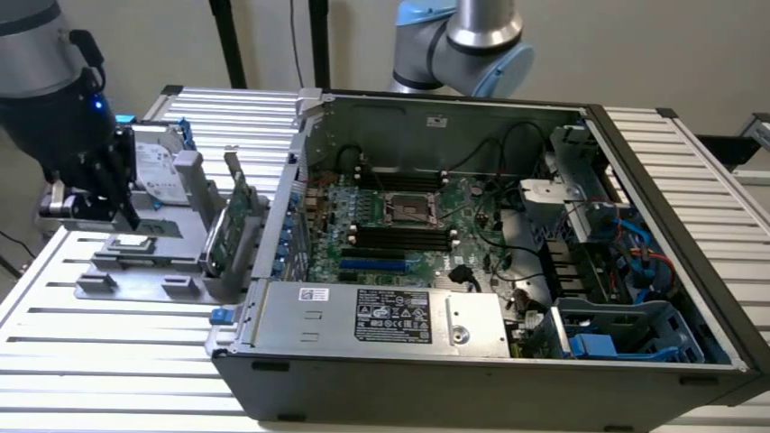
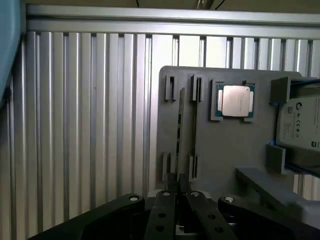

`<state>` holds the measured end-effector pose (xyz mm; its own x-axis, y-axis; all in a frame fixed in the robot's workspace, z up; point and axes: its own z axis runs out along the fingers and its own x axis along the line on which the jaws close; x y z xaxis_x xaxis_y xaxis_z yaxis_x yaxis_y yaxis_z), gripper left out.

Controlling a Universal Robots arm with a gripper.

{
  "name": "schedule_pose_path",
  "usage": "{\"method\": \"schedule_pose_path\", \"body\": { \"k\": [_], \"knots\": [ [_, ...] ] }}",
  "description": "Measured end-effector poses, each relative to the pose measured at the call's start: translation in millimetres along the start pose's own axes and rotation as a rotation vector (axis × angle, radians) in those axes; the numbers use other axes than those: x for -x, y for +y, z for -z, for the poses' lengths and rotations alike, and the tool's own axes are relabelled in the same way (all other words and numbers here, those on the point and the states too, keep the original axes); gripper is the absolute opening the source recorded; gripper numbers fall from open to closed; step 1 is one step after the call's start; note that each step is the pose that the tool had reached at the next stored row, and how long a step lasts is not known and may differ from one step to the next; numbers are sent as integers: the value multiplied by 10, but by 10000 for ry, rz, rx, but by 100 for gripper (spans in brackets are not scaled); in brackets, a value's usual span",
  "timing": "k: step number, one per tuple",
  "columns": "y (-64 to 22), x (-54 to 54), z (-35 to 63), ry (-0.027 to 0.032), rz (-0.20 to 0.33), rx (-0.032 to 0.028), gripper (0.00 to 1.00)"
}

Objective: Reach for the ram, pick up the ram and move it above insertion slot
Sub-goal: 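Pick up the ram and move it above insertion slot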

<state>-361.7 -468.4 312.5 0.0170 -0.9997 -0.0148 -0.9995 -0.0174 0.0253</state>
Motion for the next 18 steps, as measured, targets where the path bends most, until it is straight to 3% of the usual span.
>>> {"method": "schedule_pose_path", "body": {
  "k": [18],
  "knots": [
    [-632, 2, 822, -41, 85, 137, 14]
  ]
}}
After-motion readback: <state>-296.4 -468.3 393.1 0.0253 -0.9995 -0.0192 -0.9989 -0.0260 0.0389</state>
